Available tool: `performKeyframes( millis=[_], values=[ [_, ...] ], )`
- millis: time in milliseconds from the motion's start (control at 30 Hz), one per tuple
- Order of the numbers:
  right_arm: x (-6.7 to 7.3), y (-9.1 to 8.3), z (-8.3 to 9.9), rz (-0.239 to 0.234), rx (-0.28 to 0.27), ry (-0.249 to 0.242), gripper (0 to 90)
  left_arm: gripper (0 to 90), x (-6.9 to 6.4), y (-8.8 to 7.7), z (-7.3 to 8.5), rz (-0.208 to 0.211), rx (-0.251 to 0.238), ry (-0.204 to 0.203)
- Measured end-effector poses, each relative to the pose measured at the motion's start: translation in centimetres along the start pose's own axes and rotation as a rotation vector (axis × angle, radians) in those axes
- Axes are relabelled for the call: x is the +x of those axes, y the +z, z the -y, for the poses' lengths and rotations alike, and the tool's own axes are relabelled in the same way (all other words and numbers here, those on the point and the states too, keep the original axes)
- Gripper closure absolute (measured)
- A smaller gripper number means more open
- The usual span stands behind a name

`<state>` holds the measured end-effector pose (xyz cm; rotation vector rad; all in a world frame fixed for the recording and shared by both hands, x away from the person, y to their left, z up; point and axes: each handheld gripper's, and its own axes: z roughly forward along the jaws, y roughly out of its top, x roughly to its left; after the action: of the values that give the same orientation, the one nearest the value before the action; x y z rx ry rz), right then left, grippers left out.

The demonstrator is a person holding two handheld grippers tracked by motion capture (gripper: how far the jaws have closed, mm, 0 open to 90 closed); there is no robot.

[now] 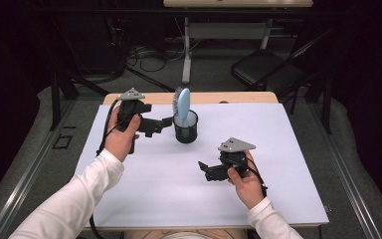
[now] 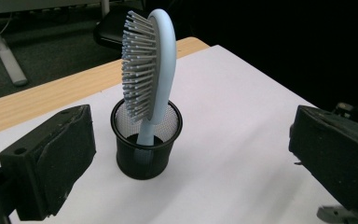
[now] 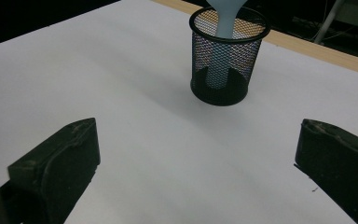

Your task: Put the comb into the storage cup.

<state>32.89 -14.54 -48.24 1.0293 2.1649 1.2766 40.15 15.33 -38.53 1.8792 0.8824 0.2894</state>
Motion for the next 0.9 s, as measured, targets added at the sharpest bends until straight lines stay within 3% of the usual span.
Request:
performKeyframes(
  millis=[400,667,900],
  values=[
    [-0.3,-0.6,-0.6,0.004,-0.005,0.017,0.0,0.4,-0.2,-2.9,1.6,0.012,-0.001,0.001],
    [-0.8,-2.4,-0.8,0.026,-0.012,0.02,0.0,0.4,-0.4,-4.5,2.7,0.01,-0.004,0.019],
    [-1.2,-3.8,-0.4,0.045,-0.012,0.029,0.0,0.4,-0.1,-5.3,4.4,0.003,-0.001,0.0]
  ],
)
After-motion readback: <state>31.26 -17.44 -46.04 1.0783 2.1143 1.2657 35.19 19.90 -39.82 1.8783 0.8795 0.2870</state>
